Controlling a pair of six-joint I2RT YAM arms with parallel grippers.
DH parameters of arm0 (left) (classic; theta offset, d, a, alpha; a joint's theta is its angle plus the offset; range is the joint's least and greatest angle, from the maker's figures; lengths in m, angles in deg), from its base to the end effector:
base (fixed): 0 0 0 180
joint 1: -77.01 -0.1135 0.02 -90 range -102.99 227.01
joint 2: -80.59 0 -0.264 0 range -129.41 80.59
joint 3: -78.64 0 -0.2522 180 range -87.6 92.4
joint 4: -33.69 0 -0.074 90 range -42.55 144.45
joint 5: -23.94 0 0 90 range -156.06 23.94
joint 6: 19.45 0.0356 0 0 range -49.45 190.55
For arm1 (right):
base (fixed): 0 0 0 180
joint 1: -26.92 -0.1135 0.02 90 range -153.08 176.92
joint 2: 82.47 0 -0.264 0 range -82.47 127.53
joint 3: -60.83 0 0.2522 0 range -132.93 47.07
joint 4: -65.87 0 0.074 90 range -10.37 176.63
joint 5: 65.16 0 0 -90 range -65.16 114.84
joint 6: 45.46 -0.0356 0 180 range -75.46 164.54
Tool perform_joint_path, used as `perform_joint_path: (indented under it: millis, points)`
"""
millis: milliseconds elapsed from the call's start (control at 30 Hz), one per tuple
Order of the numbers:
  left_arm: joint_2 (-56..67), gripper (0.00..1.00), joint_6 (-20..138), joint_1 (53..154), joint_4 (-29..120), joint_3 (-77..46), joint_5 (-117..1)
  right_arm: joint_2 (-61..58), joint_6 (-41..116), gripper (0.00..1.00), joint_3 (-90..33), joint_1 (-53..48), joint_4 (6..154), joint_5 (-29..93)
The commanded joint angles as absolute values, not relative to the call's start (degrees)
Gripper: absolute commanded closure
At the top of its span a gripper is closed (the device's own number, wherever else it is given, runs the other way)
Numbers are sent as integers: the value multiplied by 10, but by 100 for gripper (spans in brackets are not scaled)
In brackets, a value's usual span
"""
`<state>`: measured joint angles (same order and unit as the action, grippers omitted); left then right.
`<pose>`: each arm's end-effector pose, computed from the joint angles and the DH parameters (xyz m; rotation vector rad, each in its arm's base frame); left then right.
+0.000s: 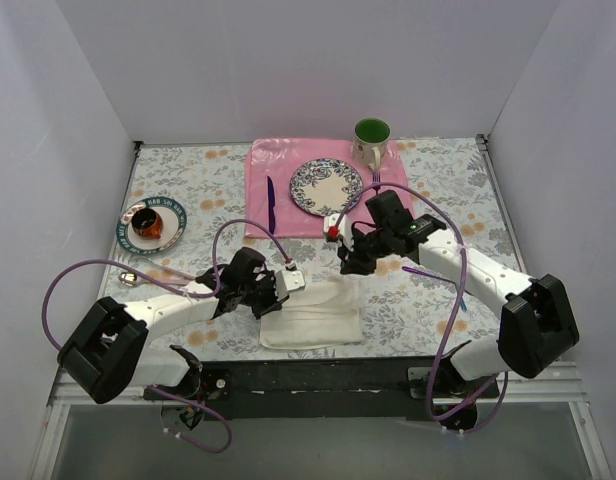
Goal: Fold the napkin into a case and place the utensils inside
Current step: Fold the lower triangle-folded napkin at the center of the board.
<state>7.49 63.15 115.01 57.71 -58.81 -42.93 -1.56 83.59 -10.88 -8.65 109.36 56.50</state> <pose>0.1666 -0.1479 0.1509 0.8523 2.4695 -0.8135 0.2254 0.1842 0.2509 -1.6382 1.7705 0.6559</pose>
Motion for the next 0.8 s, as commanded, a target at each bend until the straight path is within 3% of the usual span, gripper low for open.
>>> perform_joint_path:
  millis: [0,267,567,767]
  points:
    - [79,92,658,1152,600,-611,-442,0,752,72,-154,-84,1095,629]
    - [109,95,663,1157,610,-616,-444,128,653,73,-191,-59,1100,711]
    - [132,96,677,1172,615,-628,-454,192,616,76,-179,-31,1125,794]
    - [134,88,648,1172,616,-612,-451,212,627,77,-130,-31,1129,806]
